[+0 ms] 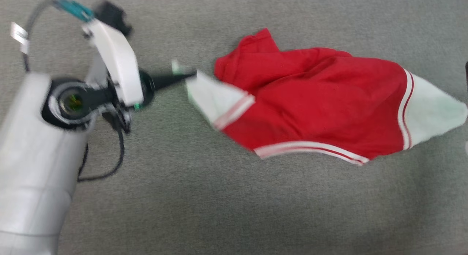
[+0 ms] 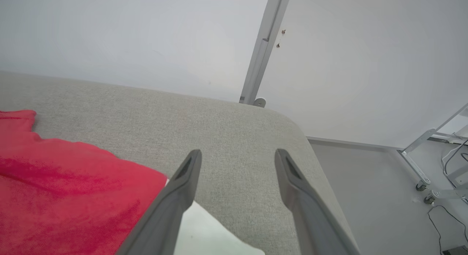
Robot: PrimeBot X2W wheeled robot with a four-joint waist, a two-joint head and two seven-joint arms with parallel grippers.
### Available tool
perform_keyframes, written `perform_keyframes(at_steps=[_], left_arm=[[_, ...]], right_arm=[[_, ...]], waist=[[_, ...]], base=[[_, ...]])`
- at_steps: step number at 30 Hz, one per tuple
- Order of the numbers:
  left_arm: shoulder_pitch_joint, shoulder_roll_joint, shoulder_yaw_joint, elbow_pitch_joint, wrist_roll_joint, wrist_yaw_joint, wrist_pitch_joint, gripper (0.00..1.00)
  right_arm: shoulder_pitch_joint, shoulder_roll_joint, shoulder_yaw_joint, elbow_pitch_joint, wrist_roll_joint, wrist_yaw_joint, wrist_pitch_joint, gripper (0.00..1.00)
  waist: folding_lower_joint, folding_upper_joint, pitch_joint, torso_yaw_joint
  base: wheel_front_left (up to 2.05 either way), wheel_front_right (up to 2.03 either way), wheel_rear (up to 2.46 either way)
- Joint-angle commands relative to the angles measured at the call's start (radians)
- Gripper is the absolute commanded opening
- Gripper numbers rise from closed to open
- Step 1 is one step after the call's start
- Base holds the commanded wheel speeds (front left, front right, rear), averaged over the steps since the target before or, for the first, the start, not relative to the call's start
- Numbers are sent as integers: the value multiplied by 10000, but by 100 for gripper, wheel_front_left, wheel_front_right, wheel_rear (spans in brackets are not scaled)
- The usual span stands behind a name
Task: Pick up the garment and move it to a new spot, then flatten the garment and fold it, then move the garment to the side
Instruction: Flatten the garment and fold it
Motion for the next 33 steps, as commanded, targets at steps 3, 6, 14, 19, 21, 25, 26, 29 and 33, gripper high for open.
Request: perform_keyframes(at_steps=[3, 6, 14, 19, 21, 25, 26, 29, 33], left_arm=[[-565, -257, 925, 217, -339, -505, -1285, 0], [-588, -186, 1196, 190, -354, -690, -1677, 0], [1130, 915, 1266, 929, 441, -902, -2733, 0], [2075, 1148, 1381, 2139, 178, -904, -2895, 0], [2252, 1048, 1557, 2012, -421, -910, -2631, 0], [3046, 1296, 1754, 1228, -1302, -911, -2091, 0], [3257, 1402, 1752, 929, -1494, -912, -1931, 0], [3921, 1965, 1754, 495, -1295, -913, -1879, 0], [4312, 2264, 1760, 932, -552, -864, -2748, 0]], right_arm=[[-107, -78, 116, -121, -85, -25, 168, 100], [-103, -137, 153, -163, -70, -25, 258, 100], [-36, -258, 321, -421, -13, -25, 608, 100], [82, -323, 424, -577, 15, -25, 787, 100], [166, -379, 375, -590, 53, -26, 860, 100], [325, -343, 294, -744, 67, -25, 932, 100], [374, -329, 273, -759, 76, -25, 949, 100], [529, -282, 215, -867, 79, -25, 1005, 100], [633, -268, 116, -895, 115, -25, 1031, 100]], waist=[[0, 0, -276, 412], [0, 0, -389, 576], [0, 0, -584, 946], [0, 0, -639, 959], [0, 0, -673, 952], [0, 0, -747, 939], [0, 0, -768, 929], [0, 0, -825, 909], [0, 0, -861, 918]], base=[[0, 0, 0], [0, 0, 0], [0, 0, 0], [0, 0, 0], [0, 0, 0], [0, 0, 0], [0, 0, 0], [0, 0, 0], [0, 0, 0]])
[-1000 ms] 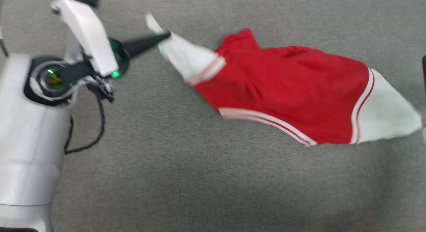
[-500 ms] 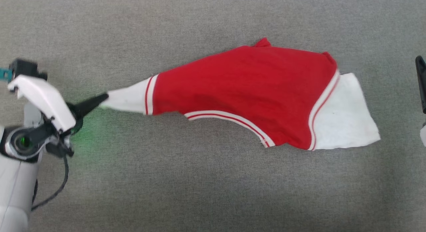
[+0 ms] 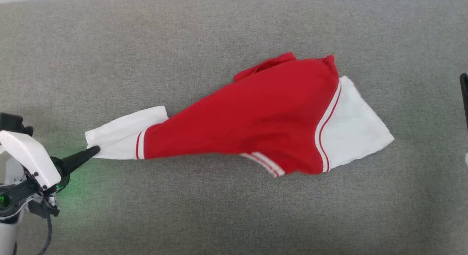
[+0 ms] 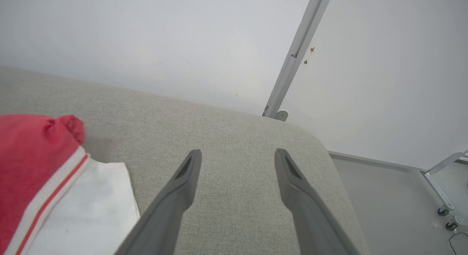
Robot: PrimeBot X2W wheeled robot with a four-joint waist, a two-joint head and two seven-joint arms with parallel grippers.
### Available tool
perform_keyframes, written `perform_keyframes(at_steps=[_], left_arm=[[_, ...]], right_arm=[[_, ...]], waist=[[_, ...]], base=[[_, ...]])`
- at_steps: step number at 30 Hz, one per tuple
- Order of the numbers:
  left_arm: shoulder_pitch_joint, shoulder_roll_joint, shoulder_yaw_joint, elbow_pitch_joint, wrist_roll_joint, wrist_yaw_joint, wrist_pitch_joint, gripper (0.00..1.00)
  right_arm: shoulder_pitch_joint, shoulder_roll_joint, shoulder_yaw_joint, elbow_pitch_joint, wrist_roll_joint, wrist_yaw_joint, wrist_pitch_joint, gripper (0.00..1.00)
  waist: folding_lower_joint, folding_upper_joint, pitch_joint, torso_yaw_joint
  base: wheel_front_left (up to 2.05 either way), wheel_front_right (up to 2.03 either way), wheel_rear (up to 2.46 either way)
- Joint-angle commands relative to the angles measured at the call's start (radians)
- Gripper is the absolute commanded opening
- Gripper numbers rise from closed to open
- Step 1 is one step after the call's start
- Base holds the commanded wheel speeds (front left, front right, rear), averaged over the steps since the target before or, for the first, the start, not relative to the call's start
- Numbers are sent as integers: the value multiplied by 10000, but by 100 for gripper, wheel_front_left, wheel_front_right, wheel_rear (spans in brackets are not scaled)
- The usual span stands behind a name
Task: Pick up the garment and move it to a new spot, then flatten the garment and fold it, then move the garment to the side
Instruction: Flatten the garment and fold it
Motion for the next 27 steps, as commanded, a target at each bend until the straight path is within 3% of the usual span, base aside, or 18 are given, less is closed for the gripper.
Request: perform_keyframes(at_steps=[1, 6, 7, 8, 9, 10, 18, 23, 25, 27], left_arm=[[6, -162, 40, 172, -26, -1, -169, 0], [-332, -428, -103, 684, 305, -33, -708, 0], [-341, -439, -166, 721, 452, -32, -862, 16], [-306, -412, -319, 682, 640, -39, -995, 38], [-283, -346, -476, 428, 839, -44, -1215, 90], [-224, -267, -497, 248, 1018, -46, -1588, 100], [808, 31, -735, -615, 2166, -41, -4818, 100], [1374, -254, -835, -691, 3008, -40, -7269, 100], [1710, -724, -1001, -435, 3633, -29, -8598, 100], [1921, -1044, -1206, -264, 3968, 52, -9089, 100]], right_arm=[[54, 29, -35, 9, 48, -25, 20, 100], [14, -64, 302, 82, 124, -25, 94, 100], [29, -110, 394, 86, 157, -25, 98, 100], [56, -147, 521, 82, 199, -25, 132, 100], [98, -214, 643, 66, 210, -25, 174, 100], [137, -293, 728, 37, 220, -25, 210, 100], [652, -1130, 2094, -215, 638, -27, 733, 100], [939, -1703, 2997, -437, 1133, -25, 1178, 100], [1226, -2059, 3620, -500, 1523, -25, 1505, 100], [1507, -2369, 3989, -522, 1719, -25, 1776, 100]], waist=[[0, 0, -22, 6], [0, 0, -181, 16], [0, 0, -223, 26], [0, 0, -266, 32], [0, 0, -301, 37], [0, 0, -325, 44], [0, 0, -466, 211], [0, 0, -523, 486], [0, 0, -676, 724], [0, 0, -744, 950]], base=[[0, 0, 0], [0, 0, 0], [0, 0, 0], [0, 0, 0], [0, 0, 0], [0, 0, 0], [0, 0, 0], [0, 0, 0], [0, 0, 0], [0, 0, 0]])
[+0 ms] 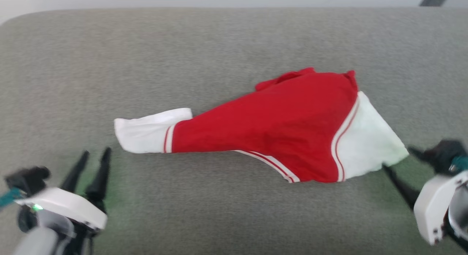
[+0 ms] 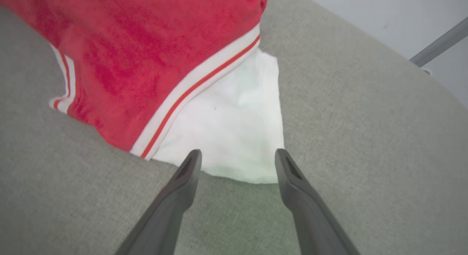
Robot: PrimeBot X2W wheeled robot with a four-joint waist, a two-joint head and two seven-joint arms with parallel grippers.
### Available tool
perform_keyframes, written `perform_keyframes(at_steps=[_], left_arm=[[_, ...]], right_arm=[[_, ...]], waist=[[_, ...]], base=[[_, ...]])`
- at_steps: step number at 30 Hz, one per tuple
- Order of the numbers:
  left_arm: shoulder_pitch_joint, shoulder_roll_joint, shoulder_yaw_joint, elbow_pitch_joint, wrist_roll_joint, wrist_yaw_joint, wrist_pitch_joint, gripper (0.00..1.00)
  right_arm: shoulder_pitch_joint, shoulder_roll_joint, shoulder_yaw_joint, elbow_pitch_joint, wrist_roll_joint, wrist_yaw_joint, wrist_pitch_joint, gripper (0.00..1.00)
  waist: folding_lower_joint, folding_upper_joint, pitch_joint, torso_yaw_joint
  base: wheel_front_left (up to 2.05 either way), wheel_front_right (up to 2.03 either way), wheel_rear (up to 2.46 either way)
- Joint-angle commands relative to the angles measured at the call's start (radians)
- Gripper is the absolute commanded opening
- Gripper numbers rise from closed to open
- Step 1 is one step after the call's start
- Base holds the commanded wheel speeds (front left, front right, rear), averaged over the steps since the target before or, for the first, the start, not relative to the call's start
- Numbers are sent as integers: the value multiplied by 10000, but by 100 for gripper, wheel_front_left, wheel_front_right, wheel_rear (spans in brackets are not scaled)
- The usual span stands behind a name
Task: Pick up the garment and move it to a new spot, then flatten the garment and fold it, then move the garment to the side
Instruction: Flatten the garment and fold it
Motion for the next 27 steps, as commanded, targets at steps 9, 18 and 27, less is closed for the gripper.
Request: perform_keyframes(at_steps=[9, 18, 27], left_arm=[[340, -1370, 235, -233, 2329, 523, -678, 100], [629, -2487, 1272, -1077, 4545, 312, -680, 100], [472, -2878, 1742, -1387, 5310, 30, -682, 100]], right_arm=[[756, -1405, 1164, -344, 435, -25, 1108, 100], [-40, -3084, 1966, -448, 673, -25, 2313, 100], [-526, -3218, 2614, 158, 686, -27, 2280, 53]], waist=[[0, -1, 53, 1282], [0, -1, 494, 2034], [0, -1, 913, 2246]], base=[[0, 0, 0], [0, 0, 0], [0, 0, 0]])
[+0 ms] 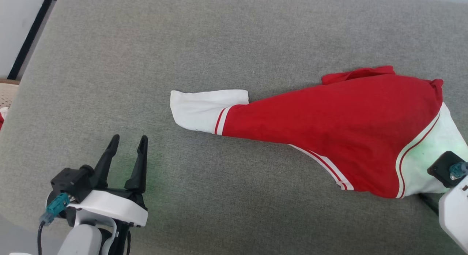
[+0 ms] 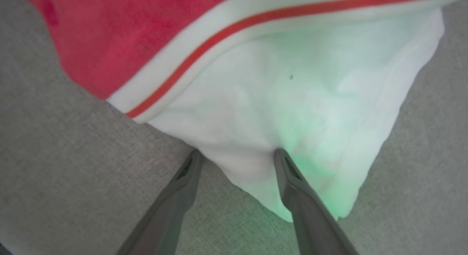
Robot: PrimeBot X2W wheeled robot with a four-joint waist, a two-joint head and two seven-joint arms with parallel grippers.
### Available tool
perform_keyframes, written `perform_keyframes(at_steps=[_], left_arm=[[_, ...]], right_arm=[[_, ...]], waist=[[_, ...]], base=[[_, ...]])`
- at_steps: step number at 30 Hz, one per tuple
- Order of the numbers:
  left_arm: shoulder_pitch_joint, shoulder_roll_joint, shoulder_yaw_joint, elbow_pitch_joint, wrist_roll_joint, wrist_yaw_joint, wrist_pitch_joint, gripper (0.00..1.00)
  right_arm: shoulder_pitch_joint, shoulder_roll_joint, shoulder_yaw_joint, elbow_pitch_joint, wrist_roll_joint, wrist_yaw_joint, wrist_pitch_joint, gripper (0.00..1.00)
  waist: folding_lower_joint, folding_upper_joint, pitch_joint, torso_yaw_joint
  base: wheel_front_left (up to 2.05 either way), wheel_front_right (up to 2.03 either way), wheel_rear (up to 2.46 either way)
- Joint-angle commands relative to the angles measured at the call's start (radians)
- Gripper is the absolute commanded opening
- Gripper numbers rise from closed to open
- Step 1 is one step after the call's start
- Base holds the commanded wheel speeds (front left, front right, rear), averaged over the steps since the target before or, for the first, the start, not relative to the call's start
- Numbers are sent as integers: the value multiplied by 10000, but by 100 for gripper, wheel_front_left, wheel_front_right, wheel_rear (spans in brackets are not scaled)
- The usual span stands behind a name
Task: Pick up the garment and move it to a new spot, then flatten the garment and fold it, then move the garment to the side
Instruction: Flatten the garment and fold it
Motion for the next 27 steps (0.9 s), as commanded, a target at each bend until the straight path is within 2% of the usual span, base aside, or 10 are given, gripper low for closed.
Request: perform_keyframes(at_steps=[1, 2, 6, 9, 13, 17, 20, 22, 24, 27], left_arm=[[-135, 68, 29, -124, 201, -56, -51, 100], [-167, 143, -7, -164, 245, -74, -51, 100], [-395, 509, -320, -310, 388, -81, -52, 100], [-854, 1334, -1125, -490, 445, -88, -52, 100], [-2059, 3269, -3467, -931, 273, -76, 580, 100], [-3870, 5266, -6186, -1516, -577, -59, 1846, 100], [-5402, 6140, -8168, -1887, -1163, -61, 2613, 100], [-6405, 6490, -9347, -1918, -1450, -60, 2973, 100], [-7391, 6579, -10355, -1894, -1735, -60, 3077, 100], [-8288, 6548, -10972, -1627, -2020, -60, 3125, 100]], right_arm=[[-36, 261, 267, 294, -56, -30, -50, 27], [-73, 308, 328, 395, -27, -30, -24, 0], [-281, 383, 446, 566, -18, -41, -39, 0], [-522, 484, 511, 671, -23, -42, -83, 0], [-914, 547, 632, 745, -34, -50, -61, 0], [-1437, 607, 788, 695, -99, -53, -35, 0], [-1815, 739, 916, 704, -101, -56, 42, 0], [-2041, 819, 1045, 720, -71, -59, 77, 0], [-2244, 862, 1145, 736, -59, -63, 114, 0], [-2485, 925, 1265, 796, -71, -64, 146, 0]], waist=[[0, -1, 77, -15], [0, -1, 94, -46], [0, -1, 160, -159], [0, -1, 242, -269], [0, -1, 428, -408], [0, -1, 713, -553], [0, -1, 932, -655], [0, -1, 1074, -718], [0, -1, 1214, -776], [0, -1, 1389, -867]], base=[[0, 0, 0], [0, 0, 0], [0, 0, 0], [0, 0, 0], [0, 0, 0], [0, 0, 0], [0, 0, 0], [0, 0, 0], [0, 0, 0], [0, 0, 0]])
